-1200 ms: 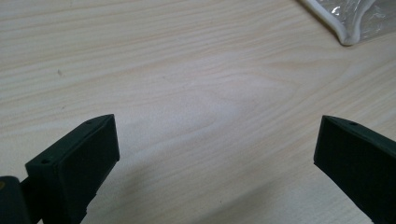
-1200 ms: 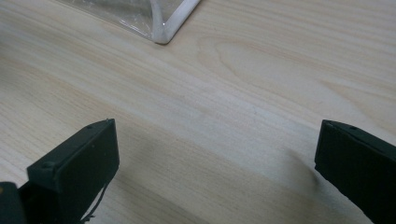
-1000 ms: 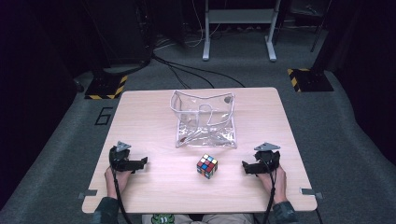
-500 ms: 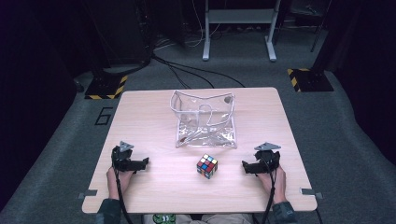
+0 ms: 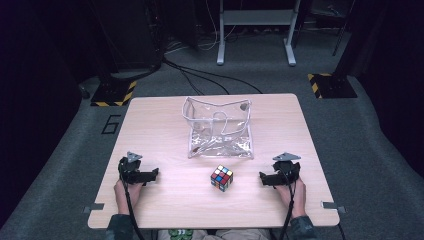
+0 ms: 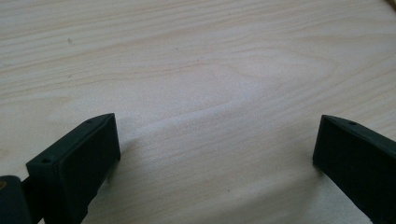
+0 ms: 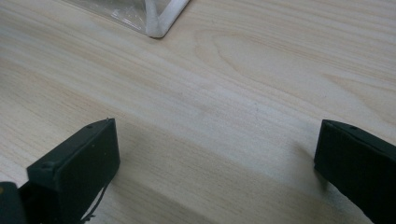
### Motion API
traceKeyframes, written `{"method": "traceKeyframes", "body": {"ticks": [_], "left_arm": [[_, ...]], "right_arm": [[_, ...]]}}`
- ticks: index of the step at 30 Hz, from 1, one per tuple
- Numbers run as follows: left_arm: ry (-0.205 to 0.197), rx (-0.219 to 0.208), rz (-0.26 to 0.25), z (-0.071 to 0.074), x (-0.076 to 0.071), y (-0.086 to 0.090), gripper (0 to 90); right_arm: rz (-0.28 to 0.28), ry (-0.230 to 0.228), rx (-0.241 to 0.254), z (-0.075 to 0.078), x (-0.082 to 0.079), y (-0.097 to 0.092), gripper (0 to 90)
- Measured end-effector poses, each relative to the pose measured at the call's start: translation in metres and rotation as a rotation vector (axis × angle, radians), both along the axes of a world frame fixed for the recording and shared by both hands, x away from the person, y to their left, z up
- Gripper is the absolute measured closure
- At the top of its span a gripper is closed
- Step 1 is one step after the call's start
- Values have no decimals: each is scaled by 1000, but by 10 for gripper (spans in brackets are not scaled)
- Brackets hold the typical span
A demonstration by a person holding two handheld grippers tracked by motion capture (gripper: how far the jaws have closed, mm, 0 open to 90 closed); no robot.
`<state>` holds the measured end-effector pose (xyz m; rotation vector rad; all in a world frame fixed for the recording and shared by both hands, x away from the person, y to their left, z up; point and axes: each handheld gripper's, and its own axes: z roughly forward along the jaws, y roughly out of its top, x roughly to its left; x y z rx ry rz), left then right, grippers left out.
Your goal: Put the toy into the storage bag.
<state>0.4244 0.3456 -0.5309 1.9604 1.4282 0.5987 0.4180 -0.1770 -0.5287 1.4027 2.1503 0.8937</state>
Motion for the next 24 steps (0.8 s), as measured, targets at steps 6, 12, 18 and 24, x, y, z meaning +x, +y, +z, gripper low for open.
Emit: {"method": "traceKeyframes", "body": {"ticks": [6, 12, 18, 24], "left_arm": [[5, -4, -4, 0, 0, 1, 7], [4, 2, -8, 0, 0, 0, 6], [5, -3, -10, 0, 0, 1, 10], [5, -4, -9, 0, 0, 1, 12]], "right_arm": [[4, 9, 3, 1, 0, 0, 0], [57, 27, -4, 7, 0, 6, 0], [108, -6, 4, 30, -8, 23, 0], [190, -38, -1, 51, -17, 45, 0]]}}
